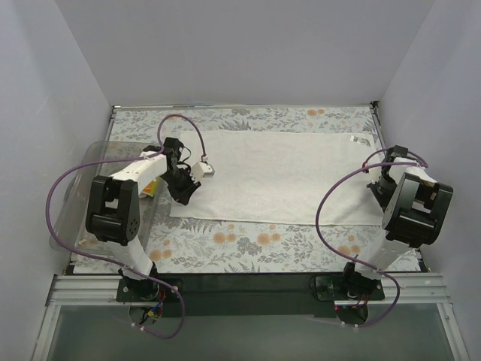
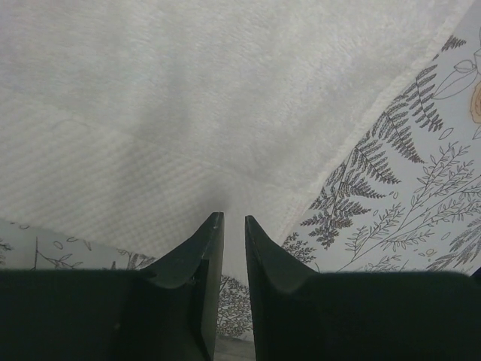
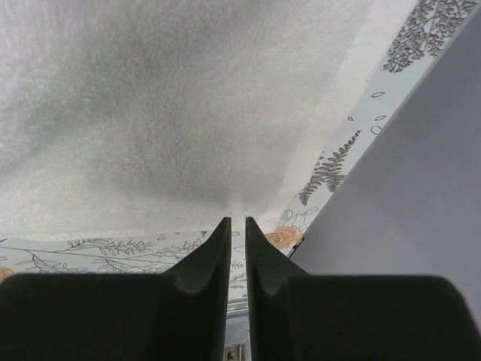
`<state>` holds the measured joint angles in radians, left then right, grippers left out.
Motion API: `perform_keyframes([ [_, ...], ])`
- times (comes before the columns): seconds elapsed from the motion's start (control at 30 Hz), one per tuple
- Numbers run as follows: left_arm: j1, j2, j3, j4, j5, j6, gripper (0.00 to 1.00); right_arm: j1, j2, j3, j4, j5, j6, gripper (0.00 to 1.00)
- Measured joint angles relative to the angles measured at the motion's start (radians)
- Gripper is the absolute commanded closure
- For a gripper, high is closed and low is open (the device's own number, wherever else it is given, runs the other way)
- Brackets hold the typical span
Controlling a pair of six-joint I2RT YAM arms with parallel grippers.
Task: Roll the towels
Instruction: Flatten the towel
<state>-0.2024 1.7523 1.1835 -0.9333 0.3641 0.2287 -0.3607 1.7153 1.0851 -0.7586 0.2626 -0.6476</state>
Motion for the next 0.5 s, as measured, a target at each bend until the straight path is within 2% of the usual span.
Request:
perform_keyframes([
  [0.2, -0.021, -0.008, -0.111, 0.039, -0.062, 0.016, 0.86, 0.0, 0.029, -0.066, 0.053, 0.036, -0.016, 0.85],
  [0.5, -0.03, -0.066, -0.177, 0.108, -0.106, 0.015, 0.89, -0.027, 0.024, -0.103, 0.097, 0.11, -0.066, 0.85],
])
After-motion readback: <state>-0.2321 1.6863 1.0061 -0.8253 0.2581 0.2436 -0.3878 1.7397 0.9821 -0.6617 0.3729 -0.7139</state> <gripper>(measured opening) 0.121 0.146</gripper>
